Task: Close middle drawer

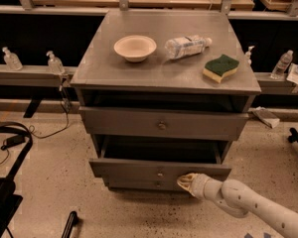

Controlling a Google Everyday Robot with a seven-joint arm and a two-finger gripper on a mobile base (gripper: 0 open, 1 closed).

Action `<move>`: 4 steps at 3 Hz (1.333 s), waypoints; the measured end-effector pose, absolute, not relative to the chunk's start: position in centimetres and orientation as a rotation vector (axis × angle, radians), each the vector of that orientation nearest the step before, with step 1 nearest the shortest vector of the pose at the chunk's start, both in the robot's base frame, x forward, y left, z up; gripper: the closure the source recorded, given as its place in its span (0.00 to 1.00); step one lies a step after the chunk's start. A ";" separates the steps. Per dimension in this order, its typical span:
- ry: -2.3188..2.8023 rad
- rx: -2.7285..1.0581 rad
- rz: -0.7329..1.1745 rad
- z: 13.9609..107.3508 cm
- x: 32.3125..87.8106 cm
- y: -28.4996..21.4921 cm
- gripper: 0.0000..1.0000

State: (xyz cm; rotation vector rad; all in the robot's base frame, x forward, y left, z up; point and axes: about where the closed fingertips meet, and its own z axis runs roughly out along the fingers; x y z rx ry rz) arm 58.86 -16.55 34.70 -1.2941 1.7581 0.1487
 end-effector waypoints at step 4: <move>1.743 -1.198 0.147 36.0 62.9 -16.8 1.00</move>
Offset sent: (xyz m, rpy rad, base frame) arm 0.0605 -0.0106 0.0246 0.0898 -0.0682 -0.0900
